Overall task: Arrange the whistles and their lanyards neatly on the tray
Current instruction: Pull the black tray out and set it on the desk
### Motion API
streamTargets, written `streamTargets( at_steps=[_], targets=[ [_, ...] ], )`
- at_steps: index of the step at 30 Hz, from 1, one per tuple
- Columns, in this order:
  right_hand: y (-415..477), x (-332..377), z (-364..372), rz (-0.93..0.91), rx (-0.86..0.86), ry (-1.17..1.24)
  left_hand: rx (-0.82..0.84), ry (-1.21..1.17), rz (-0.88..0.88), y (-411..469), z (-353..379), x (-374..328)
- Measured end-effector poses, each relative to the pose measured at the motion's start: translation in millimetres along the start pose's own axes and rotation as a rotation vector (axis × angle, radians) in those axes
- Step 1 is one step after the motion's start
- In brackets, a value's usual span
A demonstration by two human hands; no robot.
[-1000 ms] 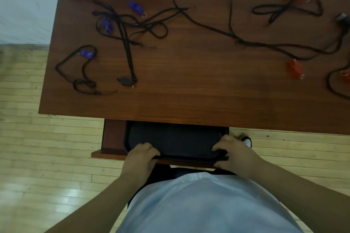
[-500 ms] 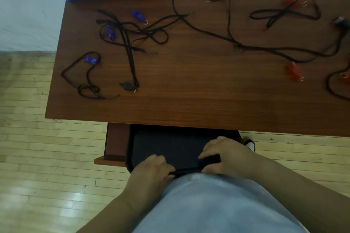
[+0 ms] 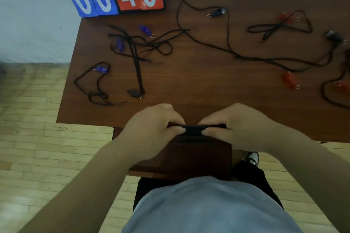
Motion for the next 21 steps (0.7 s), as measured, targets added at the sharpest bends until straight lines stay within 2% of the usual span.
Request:
streamTargets(
  at_steps=[3,6,11,13,16,19,21],
  targets=[
    [-3.2,11.5,-42.7,-0.019,-0.053,0.062,-0.022,-0.068,-0.021,19.5,-38.6,-14.3],
    [-11.8,24.7,-81.1,-0.045,-0.168,0.102,-0.123,-0.117,0.015,29.1,-77.1,-32.3],
    [-35.2,37.5,-113.1,-0.095,-0.397,0.082,-0.297,-0.057,0.110,29.3,-106.4,-58.5],
    [-40.9,35.6,-111.7,-0.090,-0.447,0.004,-0.351,-0.015,0.167,28.3,-100.0,-61.6],
    [-41.3,17.1,-88.2,-0.049,-0.417,-0.119,-0.362,0.003,0.229,35.6,-68.2,-48.4],
    [-38.0,-12.8,-47.3,0.004,-0.350,-0.113,-0.289,0.002,0.255,43.1,-18.3,-27.1],
    [-34.8,-30.4,-20.1,0.048,-0.300,-0.078,-0.219,-0.058,0.210,42.6,16.1,-13.7]
  ],
)
Point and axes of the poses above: each hand's wrist, its own y-axis towards the middle knuckle, its own z-axis out of the palm, x = y × z, the point moved 1 cm from there along y, towards the middle knuckle, and after that the axes turned 1 degree about y, right-handed, at the moved point
